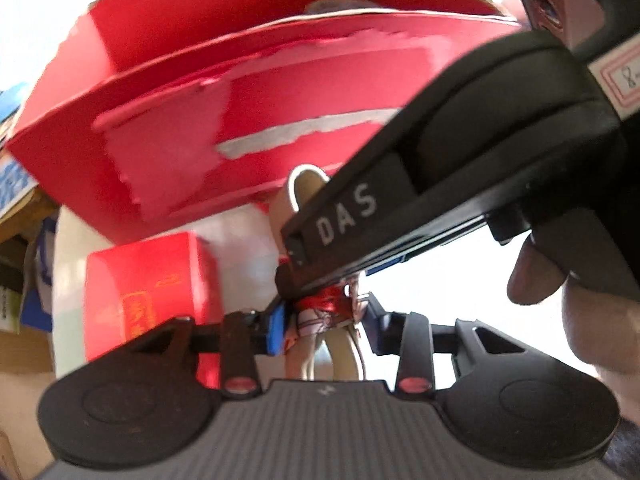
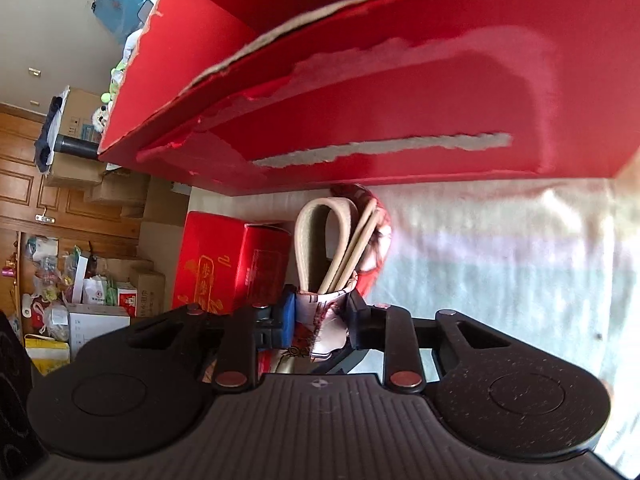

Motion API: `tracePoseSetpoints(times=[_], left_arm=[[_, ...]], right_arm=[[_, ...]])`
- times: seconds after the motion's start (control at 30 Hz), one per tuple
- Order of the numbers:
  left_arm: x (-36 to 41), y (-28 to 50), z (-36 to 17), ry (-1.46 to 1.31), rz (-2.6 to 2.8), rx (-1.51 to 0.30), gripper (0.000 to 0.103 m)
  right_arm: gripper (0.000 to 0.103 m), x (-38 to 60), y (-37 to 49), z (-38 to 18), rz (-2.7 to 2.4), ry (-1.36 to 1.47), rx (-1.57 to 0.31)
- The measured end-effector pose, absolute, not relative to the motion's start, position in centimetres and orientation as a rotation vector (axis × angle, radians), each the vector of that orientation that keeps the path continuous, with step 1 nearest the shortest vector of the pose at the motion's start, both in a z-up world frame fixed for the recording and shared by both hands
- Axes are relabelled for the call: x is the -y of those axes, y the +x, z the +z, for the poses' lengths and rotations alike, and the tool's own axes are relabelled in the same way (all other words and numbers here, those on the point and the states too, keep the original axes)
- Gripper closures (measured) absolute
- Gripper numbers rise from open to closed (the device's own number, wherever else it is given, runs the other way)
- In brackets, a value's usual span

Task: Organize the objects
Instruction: 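Close the right gripper around the red-tied cable bundle, then lift the cable bundle and carry it over the red box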

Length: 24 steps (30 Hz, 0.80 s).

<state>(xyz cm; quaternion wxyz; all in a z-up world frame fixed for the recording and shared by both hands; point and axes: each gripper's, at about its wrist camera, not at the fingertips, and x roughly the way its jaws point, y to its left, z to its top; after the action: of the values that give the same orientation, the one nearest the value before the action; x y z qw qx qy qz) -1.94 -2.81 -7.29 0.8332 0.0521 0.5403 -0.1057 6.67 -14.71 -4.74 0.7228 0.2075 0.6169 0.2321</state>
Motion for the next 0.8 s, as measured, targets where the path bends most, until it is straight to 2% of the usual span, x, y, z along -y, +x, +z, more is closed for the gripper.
tracePoseSetpoints(times=[0.4, 0.6, 0.8], left_arm=[[11.2, -1.9, -3.4, 0.245, -0.523, -1.019, 0.065], [15.0, -1.8, -0.5, 0.289, -0.647, -0.91, 0.065], [15.5, 0.2, 3.4, 0.261, -0.68, -0.787, 0.065]], right_arm=[[0.076, 25.8, 3.5, -0.5, 0.321, 0.581, -1.256], [0.076, 30.9, 1.0, 2.8, 0.205, 0.612, -1.133], [0.076, 32.8, -0.2, 6.9, 0.155, 0.56, -0.96]])
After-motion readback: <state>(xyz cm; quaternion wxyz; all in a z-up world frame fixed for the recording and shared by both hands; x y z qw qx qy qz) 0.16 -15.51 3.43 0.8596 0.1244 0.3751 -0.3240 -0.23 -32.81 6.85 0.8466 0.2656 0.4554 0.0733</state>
